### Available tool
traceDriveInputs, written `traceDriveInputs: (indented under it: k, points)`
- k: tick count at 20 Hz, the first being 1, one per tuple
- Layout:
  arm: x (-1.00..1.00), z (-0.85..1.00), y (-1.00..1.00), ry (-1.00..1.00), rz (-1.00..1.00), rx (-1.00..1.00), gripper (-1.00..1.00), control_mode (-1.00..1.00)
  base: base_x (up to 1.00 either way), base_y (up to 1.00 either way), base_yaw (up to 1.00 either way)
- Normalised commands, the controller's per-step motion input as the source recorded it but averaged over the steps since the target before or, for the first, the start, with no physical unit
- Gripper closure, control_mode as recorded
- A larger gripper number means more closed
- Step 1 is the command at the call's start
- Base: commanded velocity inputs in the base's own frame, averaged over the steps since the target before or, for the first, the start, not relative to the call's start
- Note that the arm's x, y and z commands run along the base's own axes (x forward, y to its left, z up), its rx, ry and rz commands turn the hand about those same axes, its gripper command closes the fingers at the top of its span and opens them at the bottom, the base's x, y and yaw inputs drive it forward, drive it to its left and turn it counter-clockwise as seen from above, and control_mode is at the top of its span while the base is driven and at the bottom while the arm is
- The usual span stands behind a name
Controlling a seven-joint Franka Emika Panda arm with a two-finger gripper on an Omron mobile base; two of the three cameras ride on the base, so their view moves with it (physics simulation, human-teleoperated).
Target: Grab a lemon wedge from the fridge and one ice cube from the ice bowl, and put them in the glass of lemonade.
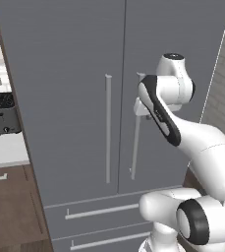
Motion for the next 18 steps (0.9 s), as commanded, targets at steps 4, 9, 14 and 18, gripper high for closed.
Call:
traceDriveInputs:
  k: [4,9,14,18]
  points:
    - [-0.19,0.0,0.0,-0.02,0.0,0.0,-1.0,-1.0,0.0,0.0,0.0]
    - [-0.68,0.0,0.02,-0.14,0.03,-0.01,-1.0,-1.0,0.0,0.0,0.0]
    - [-0.28,0.0,0.25,-0.13,0.04,-0.04,-1.0,1.0,-0.04,0.6,0.01]
    - [0.0,0.0,0.0,0.0,0.0,0.0,-1.0,1.0,0.06,1.0,0.0]
